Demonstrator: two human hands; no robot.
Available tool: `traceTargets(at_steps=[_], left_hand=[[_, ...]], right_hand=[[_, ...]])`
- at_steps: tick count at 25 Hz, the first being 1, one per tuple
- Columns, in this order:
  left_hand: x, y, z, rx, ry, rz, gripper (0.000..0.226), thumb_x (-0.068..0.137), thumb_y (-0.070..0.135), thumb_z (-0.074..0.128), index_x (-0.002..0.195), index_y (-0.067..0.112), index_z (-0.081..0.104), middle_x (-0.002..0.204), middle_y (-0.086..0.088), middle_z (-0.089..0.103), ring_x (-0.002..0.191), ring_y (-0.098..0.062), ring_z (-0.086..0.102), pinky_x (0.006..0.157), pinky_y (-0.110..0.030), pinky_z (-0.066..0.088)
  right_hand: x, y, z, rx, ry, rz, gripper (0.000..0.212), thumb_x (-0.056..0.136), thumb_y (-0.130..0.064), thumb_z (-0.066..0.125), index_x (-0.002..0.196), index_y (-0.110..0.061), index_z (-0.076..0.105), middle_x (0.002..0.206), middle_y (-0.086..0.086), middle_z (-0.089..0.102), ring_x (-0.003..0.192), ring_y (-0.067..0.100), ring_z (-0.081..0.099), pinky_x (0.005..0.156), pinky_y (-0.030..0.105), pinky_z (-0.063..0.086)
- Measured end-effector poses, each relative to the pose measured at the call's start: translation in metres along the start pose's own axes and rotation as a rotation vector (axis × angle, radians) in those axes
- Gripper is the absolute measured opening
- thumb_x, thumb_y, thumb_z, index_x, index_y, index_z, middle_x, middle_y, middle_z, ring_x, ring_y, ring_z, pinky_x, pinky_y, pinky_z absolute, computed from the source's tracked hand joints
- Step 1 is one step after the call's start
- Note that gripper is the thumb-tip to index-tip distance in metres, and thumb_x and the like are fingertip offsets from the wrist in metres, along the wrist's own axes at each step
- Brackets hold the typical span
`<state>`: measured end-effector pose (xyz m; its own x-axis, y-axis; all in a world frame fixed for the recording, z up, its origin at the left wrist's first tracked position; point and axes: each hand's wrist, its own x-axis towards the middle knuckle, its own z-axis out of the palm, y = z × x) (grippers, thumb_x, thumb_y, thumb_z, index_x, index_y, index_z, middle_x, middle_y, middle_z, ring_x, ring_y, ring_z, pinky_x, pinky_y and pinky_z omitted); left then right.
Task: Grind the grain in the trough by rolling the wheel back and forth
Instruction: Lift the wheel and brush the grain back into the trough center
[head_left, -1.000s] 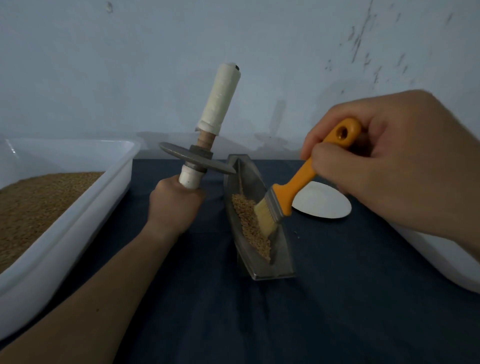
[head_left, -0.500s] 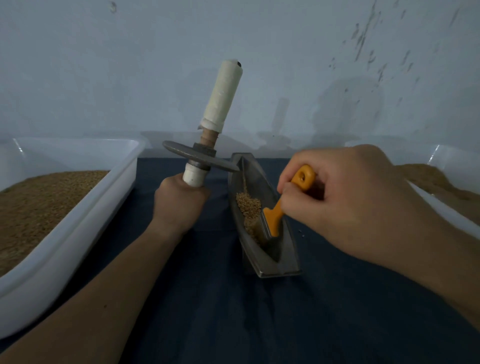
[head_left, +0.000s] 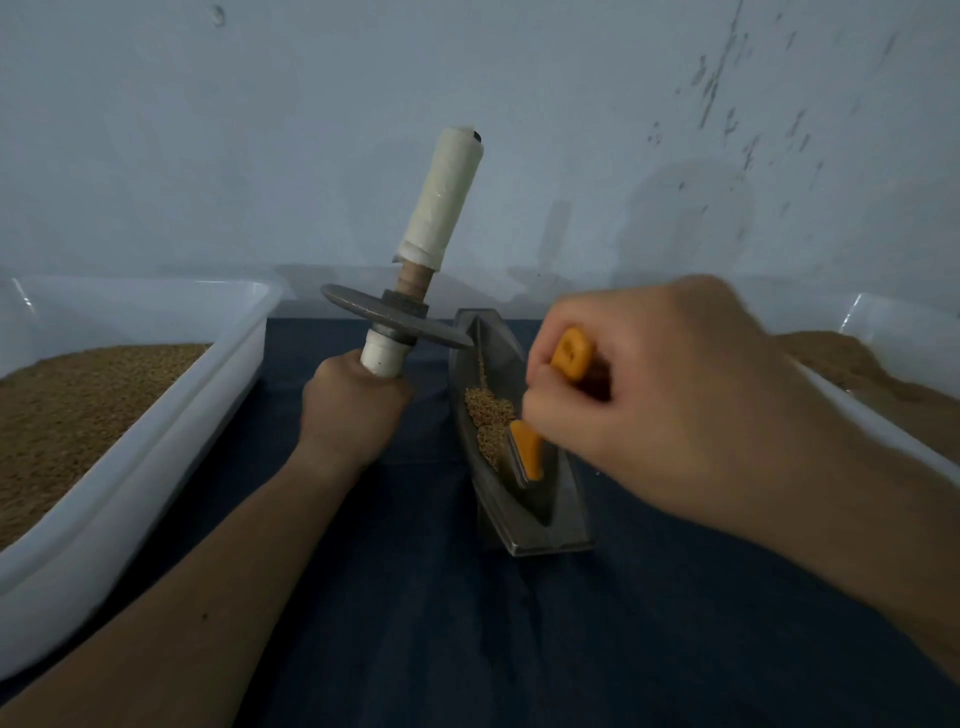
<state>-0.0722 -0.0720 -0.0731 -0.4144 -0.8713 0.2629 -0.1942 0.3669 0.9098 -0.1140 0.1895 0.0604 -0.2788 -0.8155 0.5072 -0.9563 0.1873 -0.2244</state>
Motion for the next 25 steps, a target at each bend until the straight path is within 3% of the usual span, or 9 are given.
traceTargets(at_steps=[3,7,12,14,17,19,22,25], left_hand=[[0.000,-0.001,0.000,-0.003,0.002,0.004,0.010,0.068,0.024,0.068,0.069,0.018,0.060,0.060,-0.002,0.062,0.056,-0.022,0.060,0.051,-0.032,0.046],[0.000,-0.001,0.000,-0.016,0.003,0.001,0.009,0.068,0.024,0.067,0.069,0.018,0.061,0.059,0.000,0.062,0.056,-0.021,0.060,0.050,-0.031,0.045],[-0.001,0.000,-0.001,-0.008,-0.009,0.009,0.009,0.070,0.024,0.069,0.072,0.019,0.062,0.065,-0.003,0.064,0.061,-0.023,0.062,0.053,-0.032,0.046],[-0.002,0.000,0.000,-0.002,-0.010,0.013,0.009,0.070,0.025,0.069,0.071,0.019,0.061,0.065,-0.002,0.064,0.061,-0.023,0.062,0.053,-0.032,0.046],[-0.002,0.001,0.000,0.030,-0.019,0.024,0.010,0.070,0.026,0.069,0.074,0.020,0.063,0.067,-0.002,0.066,0.063,-0.024,0.065,0.054,-0.036,0.052],[-0.002,0.002,0.000,0.059,-0.022,0.039,0.010,0.071,0.027,0.070,0.075,0.020,0.063,0.067,-0.003,0.067,0.063,-0.024,0.066,0.058,-0.040,0.057],[-0.003,0.003,0.001,0.099,-0.021,0.058,0.010,0.074,0.026,0.071,0.076,0.020,0.063,0.068,-0.002,0.067,0.065,-0.023,0.067,0.058,-0.038,0.056],[-0.004,0.003,0.003,0.123,-0.019,0.058,0.011,0.074,0.027,0.072,0.073,0.020,0.063,0.065,0.000,0.067,0.062,-0.021,0.066,0.054,-0.033,0.051]], right_hand=[[0.002,0.004,0.014,-0.093,-0.013,0.018,0.015,0.089,-0.029,0.059,0.076,-0.025,0.063,0.054,-0.006,0.054,0.062,0.010,0.058,0.052,0.017,0.042],[0.000,0.007,-0.003,-0.011,0.120,-0.030,0.016,0.086,-0.028,0.062,0.071,-0.025,0.064,0.050,-0.011,0.051,0.061,0.003,0.060,0.052,0.009,0.042],[-0.007,0.008,0.013,-0.006,-0.005,0.055,0.016,0.088,-0.031,0.061,0.072,-0.029,0.063,0.063,-0.019,0.060,0.060,-0.003,0.059,0.051,0.007,0.040],[-0.009,0.017,0.008,0.055,0.085,0.062,0.015,0.088,-0.028,0.063,0.073,-0.029,0.065,0.065,-0.020,0.062,0.054,0.002,0.058,0.044,0.010,0.039],[-0.019,0.033,-0.008,0.191,0.228,0.106,0.016,0.088,-0.036,0.057,0.077,-0.031,0.069,0.059,-0.006,0.064,0.044,0.013,0.059,0.039,0.023,0.045],[-0.026,0.051,-0.011,0.351,0.313,0.177,0.018,0.091,-0.026,0.057,0.081,-0.028,0.073,0.058,0.002,0.064,0.041,0.016,0.059,0.039,0.025,0.047],[-0.035,0.082,-0.008,0.612,0.457,0.361,0.023,0.095,-0.012,0.057,0.084,-0.019,0.077,0.061,0.011,0.063,0.044,0.022,0.057,0.042,0.026,0.046],[-0.046,0.110,-0.007,0.686,0.534,0.452,0.021,0.096,-0.016,0.058,0.092,-0.021,0.078,0.068,0.012,0.067,0.054,0.027,0.064,0.049,0.030,0.053]])
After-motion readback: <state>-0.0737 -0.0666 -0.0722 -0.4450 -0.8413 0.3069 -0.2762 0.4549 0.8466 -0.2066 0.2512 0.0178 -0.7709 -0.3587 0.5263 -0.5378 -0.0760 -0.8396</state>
